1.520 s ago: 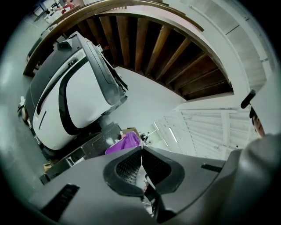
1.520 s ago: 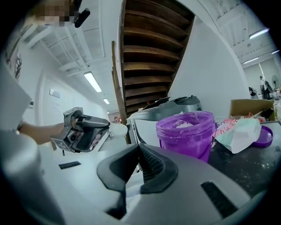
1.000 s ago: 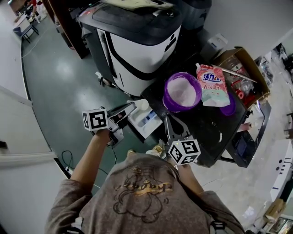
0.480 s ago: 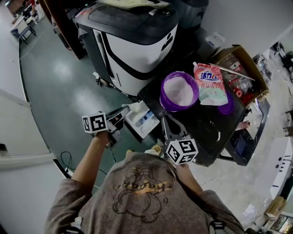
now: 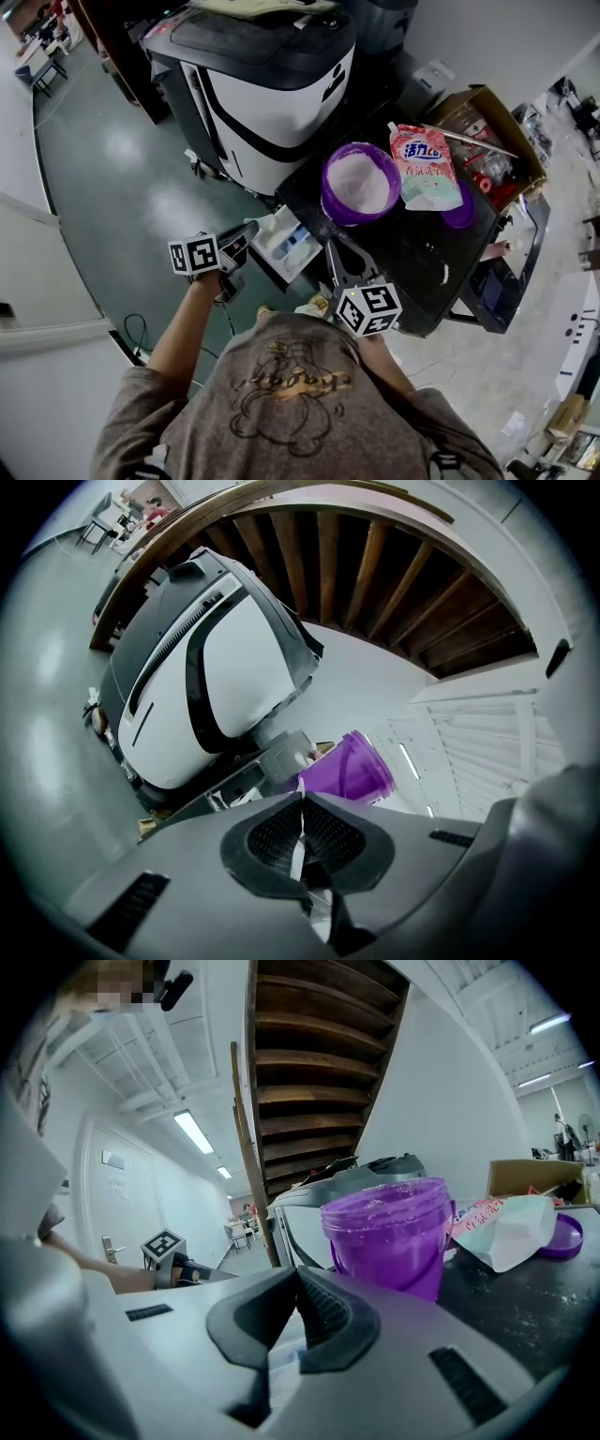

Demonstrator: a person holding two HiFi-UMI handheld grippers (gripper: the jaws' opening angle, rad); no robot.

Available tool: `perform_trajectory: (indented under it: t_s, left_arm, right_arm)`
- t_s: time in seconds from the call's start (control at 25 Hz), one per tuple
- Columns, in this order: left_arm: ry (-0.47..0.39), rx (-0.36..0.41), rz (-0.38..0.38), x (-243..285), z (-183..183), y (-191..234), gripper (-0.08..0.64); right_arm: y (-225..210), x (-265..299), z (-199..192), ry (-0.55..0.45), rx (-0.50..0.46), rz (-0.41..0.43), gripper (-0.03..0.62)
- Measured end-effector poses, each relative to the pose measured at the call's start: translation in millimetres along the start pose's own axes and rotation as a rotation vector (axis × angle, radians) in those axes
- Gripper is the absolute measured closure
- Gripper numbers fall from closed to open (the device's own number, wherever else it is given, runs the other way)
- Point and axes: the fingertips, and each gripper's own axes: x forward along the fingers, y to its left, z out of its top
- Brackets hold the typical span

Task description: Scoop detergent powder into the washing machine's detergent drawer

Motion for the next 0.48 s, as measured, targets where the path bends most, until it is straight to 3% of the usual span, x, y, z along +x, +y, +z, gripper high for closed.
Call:
perform_trajectory:
  t_s: [0.48]
  left_arm:
    - [0.063, 0.172, 0.139, 7.6, -8.5, 17.2, 0.537]
  right_arm:
    - [-11.4, -9.8, -0.4, -0.004, 0.005, -0.032, 0.589]
